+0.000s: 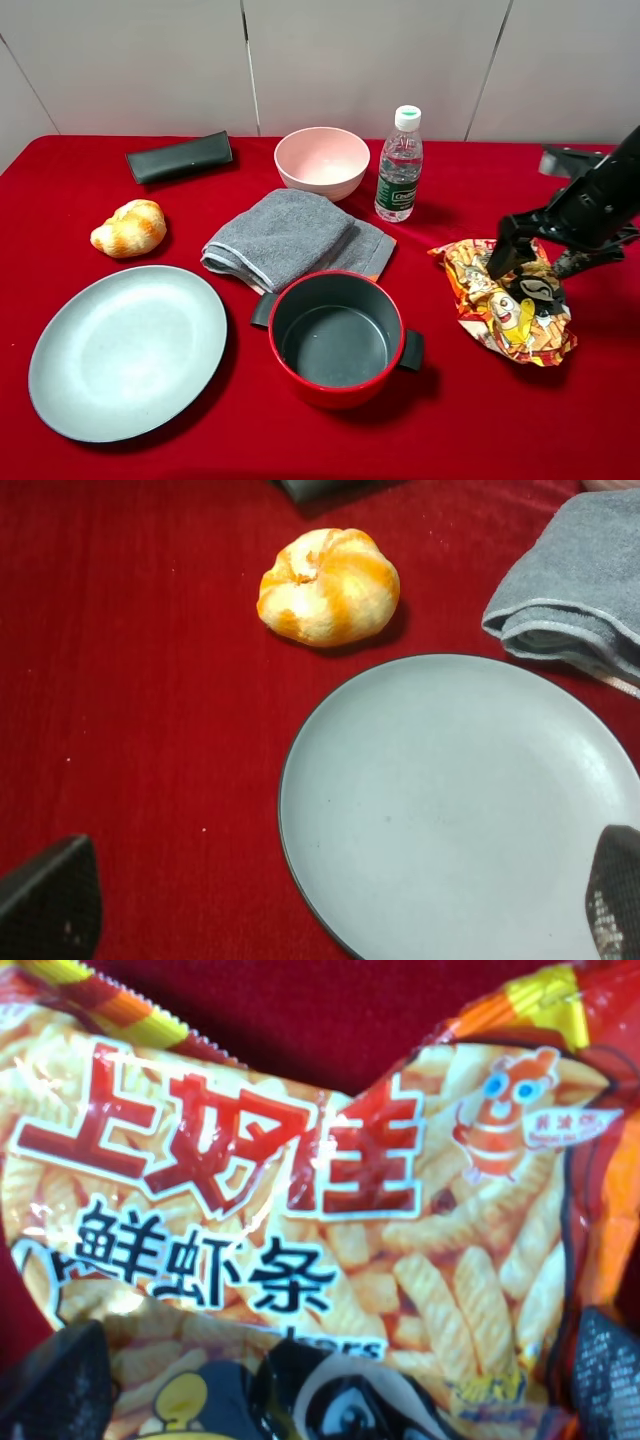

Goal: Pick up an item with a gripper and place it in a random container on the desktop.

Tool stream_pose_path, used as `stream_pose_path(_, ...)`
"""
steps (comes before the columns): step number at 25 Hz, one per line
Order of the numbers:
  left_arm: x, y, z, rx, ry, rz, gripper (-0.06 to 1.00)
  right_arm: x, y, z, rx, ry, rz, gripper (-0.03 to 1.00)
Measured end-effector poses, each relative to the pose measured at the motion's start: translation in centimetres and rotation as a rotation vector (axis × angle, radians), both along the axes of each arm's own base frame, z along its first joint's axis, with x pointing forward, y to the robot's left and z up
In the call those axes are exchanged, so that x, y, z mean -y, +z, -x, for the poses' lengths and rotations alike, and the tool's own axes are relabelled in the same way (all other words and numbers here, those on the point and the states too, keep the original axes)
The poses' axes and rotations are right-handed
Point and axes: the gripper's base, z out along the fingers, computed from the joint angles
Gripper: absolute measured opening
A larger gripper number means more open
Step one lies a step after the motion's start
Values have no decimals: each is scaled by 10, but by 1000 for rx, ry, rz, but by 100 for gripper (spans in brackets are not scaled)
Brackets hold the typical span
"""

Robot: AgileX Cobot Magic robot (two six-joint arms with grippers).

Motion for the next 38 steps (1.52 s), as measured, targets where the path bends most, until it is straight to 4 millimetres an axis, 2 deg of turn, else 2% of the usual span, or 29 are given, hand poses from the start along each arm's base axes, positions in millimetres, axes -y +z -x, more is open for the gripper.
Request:
stream_pose_path(7,0,0,0,0,0,0,96,-11,-15,-6,11,41,28,69)
stream_pose_path(19,0,0,0,0,0,0,96,-11,-35,-11,-25,16,39,69)
stream_pose_path(34,0,0,0,0,0,0,96,-10,-36,-12,-22,-11,41,69)
stream_pose_path(36,0,0,0,0,0,0,96,-10,-36,-12,-20,-11,42,66)
stream_pose_path(38,0,0,0,0,0,0,96,-10,-37,-12,-19,-12,42,55)
